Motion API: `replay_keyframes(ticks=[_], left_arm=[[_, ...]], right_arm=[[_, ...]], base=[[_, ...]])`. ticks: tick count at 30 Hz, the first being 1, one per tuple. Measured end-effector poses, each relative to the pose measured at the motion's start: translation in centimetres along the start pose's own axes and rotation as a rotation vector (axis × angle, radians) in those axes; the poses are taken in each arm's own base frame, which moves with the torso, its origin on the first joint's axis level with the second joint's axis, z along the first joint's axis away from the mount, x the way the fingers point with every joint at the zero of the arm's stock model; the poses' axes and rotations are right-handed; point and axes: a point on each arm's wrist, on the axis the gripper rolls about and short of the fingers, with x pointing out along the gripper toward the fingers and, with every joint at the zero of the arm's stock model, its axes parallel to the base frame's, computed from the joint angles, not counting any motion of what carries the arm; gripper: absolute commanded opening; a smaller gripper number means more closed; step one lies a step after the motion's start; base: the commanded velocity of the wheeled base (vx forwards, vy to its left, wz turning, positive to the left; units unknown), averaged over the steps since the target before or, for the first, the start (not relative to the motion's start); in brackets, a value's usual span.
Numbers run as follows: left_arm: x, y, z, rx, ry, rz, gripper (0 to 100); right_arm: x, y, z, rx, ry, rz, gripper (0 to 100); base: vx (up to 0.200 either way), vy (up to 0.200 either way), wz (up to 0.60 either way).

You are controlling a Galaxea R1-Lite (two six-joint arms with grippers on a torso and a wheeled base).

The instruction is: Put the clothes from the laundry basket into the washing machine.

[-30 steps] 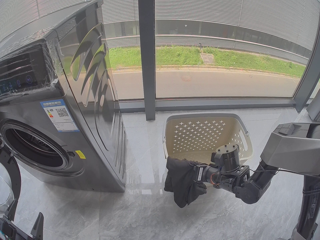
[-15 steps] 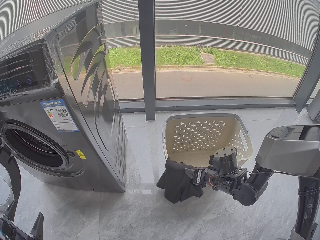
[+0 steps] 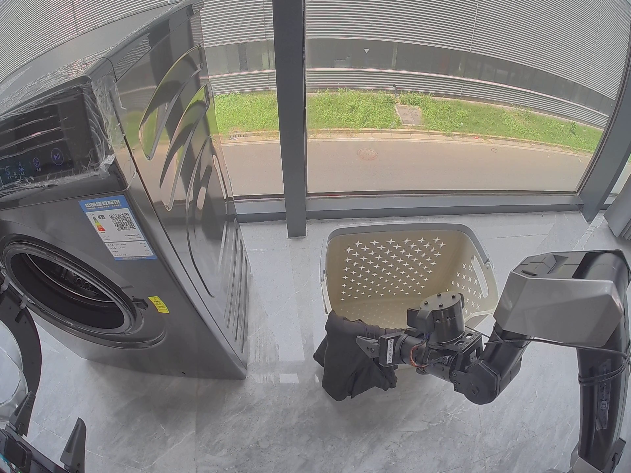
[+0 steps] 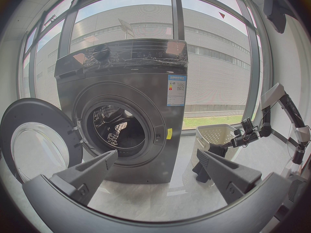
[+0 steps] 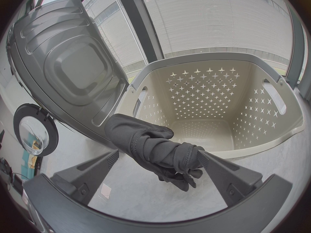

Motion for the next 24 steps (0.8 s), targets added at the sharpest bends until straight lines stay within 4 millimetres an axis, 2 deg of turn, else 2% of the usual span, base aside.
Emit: replay_keyframes(ticks=[7, 8, 18, 24], left_arm=[[0.0, 0.0, 0.0, 0.0, 0.0, 0.0, 100], [0.0, 0.0, 0.0, 0.0, 0.0, 0.0, 100], [0.0, 0.0, 0.0, 0.0, 0.0, 0.0, 100], [0.0, 0.0, 0.0, 0.0, 0.0, 0.0, 100]], right_arm=[[0.8, 0.0, -0.7, -0.027, -0.016, 0.011, 100], [0.9, 0.1, -0.8, -0.028, -0.025, 0.015, 0], [1.2, 0.1, -1.2, -0.032, -0.025, 0.029, 0], [0.7, 0.5, -0.3, -0.031, -0.048, 0.042, 0]], base=[[0.0, 0.0, 0.0], [0.0, 0.0, 0.0], [0.0, 0.0, 0.0], [0.0, 0.0, 0.0]])
